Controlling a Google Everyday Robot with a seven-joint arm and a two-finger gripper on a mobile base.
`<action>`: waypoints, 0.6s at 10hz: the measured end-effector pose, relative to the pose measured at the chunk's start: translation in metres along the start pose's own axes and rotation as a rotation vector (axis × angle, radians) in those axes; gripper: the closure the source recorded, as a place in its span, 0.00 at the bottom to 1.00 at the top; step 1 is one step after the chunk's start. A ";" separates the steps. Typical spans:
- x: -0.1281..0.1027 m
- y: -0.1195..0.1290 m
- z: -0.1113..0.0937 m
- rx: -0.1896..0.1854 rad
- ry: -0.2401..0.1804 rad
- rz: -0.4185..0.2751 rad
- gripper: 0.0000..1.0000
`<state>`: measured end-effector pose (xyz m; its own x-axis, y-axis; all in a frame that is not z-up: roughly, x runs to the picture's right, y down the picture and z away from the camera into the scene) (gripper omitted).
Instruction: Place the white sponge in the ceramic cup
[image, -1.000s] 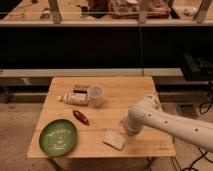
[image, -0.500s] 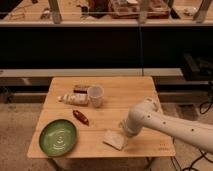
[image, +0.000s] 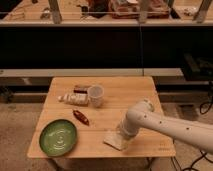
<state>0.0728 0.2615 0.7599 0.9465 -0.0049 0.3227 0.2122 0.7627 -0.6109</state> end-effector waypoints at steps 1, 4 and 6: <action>-0.004 0.007 0.001 -0.018 0.007 -0.004 0.35; -0.006 0.009 0.006 0.023 -0.043 -0.051 0.35; -0.002 0.009 0.007 0.073 -0.076 -0.069 0.35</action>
<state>0.0709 0.2729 0.7586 0.9082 -0.0122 0.4183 0.2558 0.8072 -0.5320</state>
